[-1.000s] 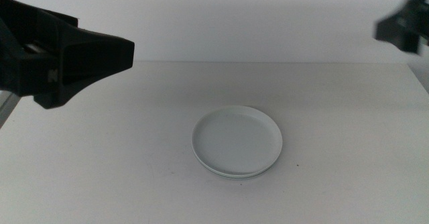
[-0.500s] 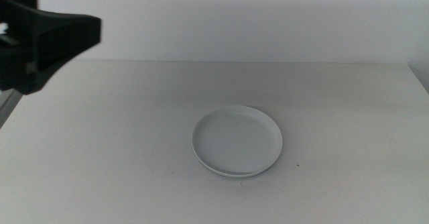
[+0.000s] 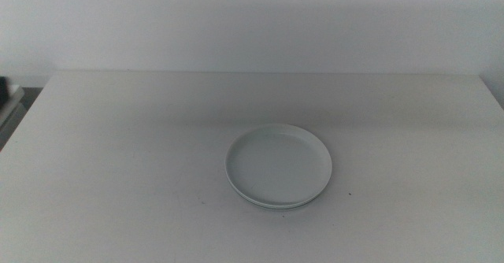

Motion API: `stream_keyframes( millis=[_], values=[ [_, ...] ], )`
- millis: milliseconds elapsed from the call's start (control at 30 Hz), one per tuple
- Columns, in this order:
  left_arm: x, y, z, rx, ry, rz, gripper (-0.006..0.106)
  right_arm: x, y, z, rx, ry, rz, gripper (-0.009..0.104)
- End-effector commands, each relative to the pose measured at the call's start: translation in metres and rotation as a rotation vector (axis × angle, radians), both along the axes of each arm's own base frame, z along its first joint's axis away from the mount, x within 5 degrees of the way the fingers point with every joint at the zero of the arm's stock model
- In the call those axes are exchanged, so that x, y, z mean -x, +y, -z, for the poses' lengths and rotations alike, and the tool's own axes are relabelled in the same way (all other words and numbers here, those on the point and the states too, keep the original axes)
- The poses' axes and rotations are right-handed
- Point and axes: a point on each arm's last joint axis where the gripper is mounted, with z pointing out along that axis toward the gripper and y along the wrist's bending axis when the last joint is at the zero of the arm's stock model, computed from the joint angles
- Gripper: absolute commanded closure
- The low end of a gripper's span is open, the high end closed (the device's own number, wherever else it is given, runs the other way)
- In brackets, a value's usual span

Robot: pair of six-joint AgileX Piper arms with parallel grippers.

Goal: Stack the three bowls on top of each other.

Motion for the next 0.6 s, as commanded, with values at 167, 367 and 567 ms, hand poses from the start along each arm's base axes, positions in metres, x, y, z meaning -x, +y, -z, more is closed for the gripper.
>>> stream_keyframes(
  millis=[167, 367, 567],
  values=[
    [0.012, 0.015, 0.03, 0.238, 0.004, -0.21, 0.007, 0.0, -0.001, 0.0, 0.001, -0.01, 0.008, 0.008],
    [0.014, 0.016, 0.041, 0.234, 0.007, -0.219, 0.007, 0.0, -0.001, 0.0, 0.001, -0.01, 0.008, 0.008],
    [0.014, 0.016, 0.041, 0.233, 0.007, -0.218, 0.007, 0.001, -0.001, 0.0, -0.013, -0.007, 0.005, 0.008]
  ],
)
